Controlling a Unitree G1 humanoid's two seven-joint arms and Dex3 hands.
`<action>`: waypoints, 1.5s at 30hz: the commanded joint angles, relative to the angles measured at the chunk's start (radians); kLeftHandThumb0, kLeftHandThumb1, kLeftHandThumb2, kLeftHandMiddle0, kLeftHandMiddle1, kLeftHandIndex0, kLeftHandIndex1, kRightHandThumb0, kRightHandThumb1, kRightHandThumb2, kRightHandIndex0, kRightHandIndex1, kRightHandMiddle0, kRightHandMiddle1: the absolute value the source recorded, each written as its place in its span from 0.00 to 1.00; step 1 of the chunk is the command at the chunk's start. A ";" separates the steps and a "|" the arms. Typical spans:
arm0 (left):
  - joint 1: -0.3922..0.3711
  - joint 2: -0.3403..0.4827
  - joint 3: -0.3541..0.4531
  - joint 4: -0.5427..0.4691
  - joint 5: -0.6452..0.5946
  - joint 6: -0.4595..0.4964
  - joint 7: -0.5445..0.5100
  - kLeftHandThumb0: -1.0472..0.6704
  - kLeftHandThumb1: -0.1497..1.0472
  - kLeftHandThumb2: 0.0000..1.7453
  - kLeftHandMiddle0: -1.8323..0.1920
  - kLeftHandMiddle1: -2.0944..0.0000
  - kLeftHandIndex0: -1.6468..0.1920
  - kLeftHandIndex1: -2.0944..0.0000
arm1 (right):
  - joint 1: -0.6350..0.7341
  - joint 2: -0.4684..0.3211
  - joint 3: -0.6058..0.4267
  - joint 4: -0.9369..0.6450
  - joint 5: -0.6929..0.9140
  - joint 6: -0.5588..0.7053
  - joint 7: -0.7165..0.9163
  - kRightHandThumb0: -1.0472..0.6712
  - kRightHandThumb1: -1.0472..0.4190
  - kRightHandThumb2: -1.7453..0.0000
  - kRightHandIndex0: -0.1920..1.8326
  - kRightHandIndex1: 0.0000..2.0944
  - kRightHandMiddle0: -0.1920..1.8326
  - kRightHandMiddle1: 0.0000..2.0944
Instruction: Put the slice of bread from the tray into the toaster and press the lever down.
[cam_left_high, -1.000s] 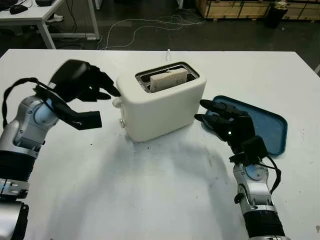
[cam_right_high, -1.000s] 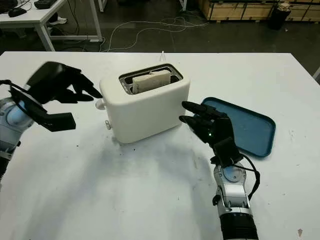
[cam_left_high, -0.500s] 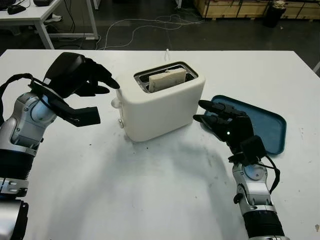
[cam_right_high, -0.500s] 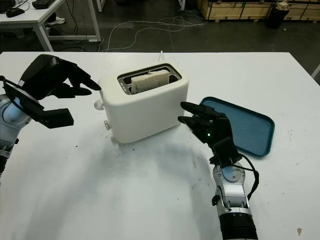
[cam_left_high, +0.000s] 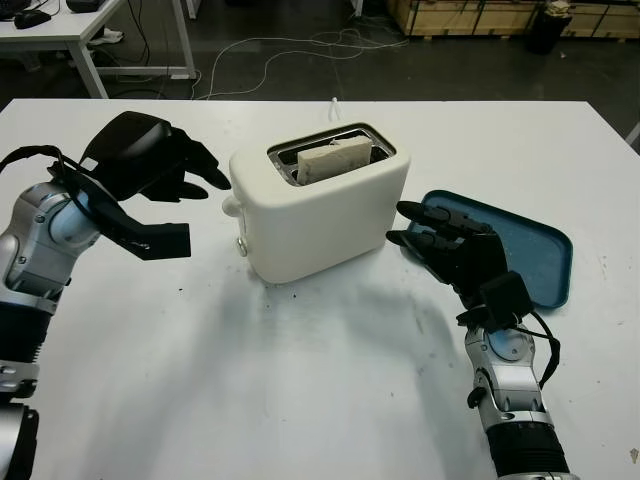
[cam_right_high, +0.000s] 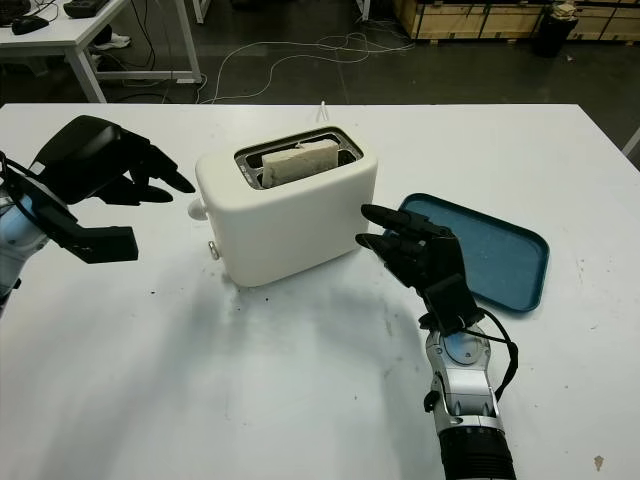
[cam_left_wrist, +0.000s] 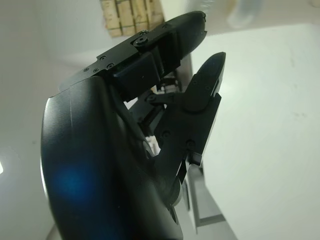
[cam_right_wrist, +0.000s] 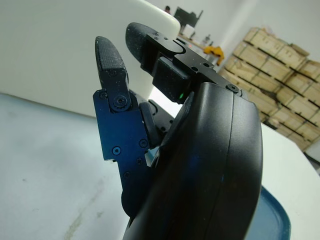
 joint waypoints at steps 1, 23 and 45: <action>0.015 0.022 0.018 -0.016 -0.013 0.002 -0.007 0.51 0.79 0.00 0.45 0.40 0.20 1.00 | 0.001 0.001 0.000 -0.014 0.001 0.004 -0.002 0.33 0.09 1.00 0.66 0.05 0.61 0.00; -0.020 -0.033 -0.063 0.022 0.013 0.041 -0.043 0.50 0.82 0.00 0.45 0.39 0.21 1.00 | 0.005 0.004 -0.002 -0.015 0.003 0.006 -0.005 0.33 0.09 1.00 0.66 0.06 0.61 0.00; -0.032 -0.046 -0.086 0.056 0.015 0.036 -0.059 0.52 0.80 0.00 0.48 0.34 0.20 0.99 | 0.005 0.003 -0.003 -0.010 0.007 0.001 -0.002 0.34 0.09 1.00 0.65 0.06 0.61 0.00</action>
